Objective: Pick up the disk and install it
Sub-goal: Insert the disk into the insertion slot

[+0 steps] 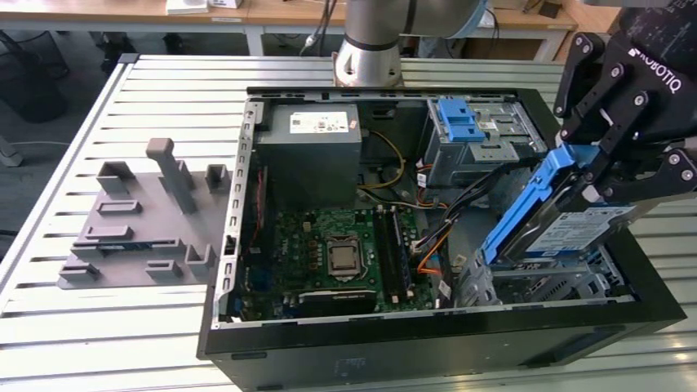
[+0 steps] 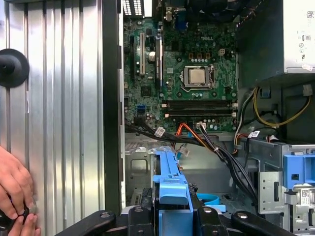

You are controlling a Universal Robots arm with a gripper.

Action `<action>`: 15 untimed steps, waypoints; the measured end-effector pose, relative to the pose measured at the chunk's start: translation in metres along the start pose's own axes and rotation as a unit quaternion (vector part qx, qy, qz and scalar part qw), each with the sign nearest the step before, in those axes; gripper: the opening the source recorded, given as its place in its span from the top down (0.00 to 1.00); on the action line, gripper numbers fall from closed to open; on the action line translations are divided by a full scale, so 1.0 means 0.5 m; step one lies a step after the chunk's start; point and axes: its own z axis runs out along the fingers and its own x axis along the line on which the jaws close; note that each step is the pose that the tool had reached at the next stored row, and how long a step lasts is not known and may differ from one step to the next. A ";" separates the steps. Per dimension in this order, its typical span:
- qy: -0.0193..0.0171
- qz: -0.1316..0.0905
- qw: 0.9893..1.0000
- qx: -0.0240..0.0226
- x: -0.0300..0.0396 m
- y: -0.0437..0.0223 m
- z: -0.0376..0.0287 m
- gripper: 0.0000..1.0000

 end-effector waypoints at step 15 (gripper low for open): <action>0.000 0.000 1.000 0.000 -0.002 -0.010 0.012 0.64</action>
